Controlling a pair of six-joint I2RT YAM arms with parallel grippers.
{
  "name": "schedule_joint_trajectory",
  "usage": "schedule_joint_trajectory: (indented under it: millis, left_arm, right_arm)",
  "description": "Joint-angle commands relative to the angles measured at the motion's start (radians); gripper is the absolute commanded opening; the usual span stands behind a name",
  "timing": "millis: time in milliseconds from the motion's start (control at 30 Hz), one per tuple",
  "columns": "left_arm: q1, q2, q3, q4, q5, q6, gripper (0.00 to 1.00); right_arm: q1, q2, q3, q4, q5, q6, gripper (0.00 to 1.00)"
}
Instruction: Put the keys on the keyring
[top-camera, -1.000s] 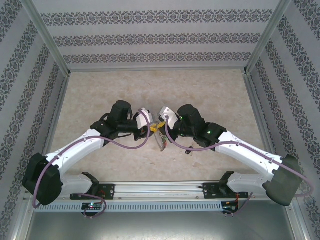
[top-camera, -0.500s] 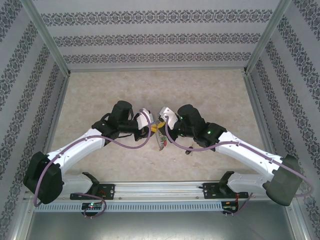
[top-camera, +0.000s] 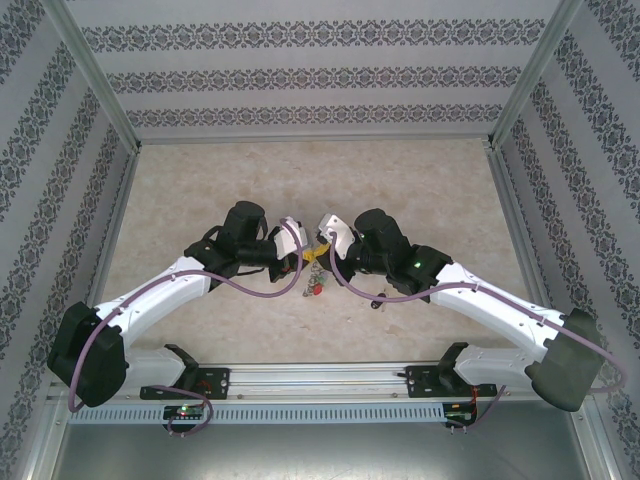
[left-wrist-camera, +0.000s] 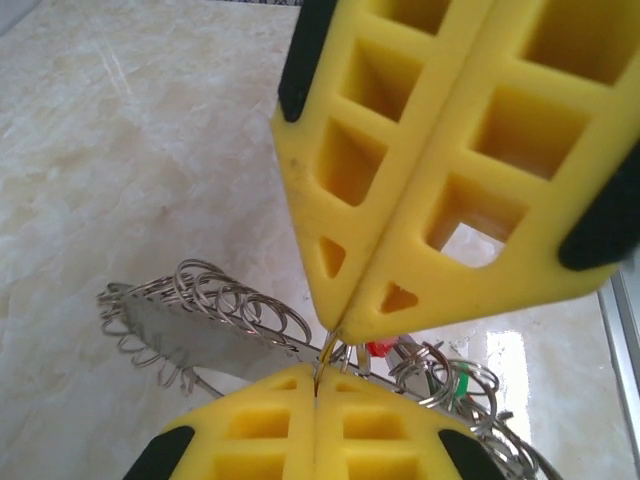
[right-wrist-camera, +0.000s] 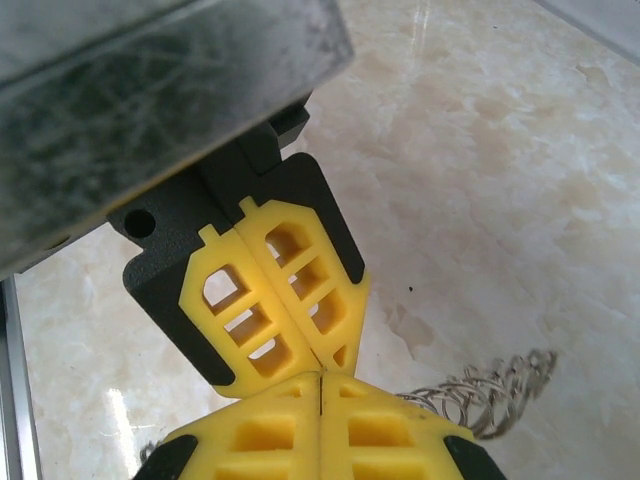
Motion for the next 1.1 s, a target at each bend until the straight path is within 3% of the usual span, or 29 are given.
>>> schedule_joint_trajectory:
  millis: [0,133,367,767,1067]
  left_arm:
    - [-0.017,0.001,0.018,0.030,0.023,0.014,0.00]
    - [-0.017,-0.005,-0.002,0.043,0.019,0.005,0.00]
    - [-0.018,-0.004,-0.118,0.230,-0.015,-0.081,0.00]
    - [-0.019,0.040,-0.246,0.414,-0.036,-0.142,0.00]
    - [-0.022,0.080,-0.280,0.468,-0.063,-0.152,0.00]
  right_arm:
    - [0.015,-0.005,0.022,0.049,-0.012,0.010,0.00]
    - [0.006,-0.012,0.007,0.041,0.023,0.025,0.00]
    - [-0.018,-0.010,-0.065,0.075,0.030,0.075,0.00]
    - [-0.046,0.061,-0.125,0.146,0.050,0.147,0.00]
    - [-0.054,0.088,-0.133,0.188,0.018,0.166,0.00]
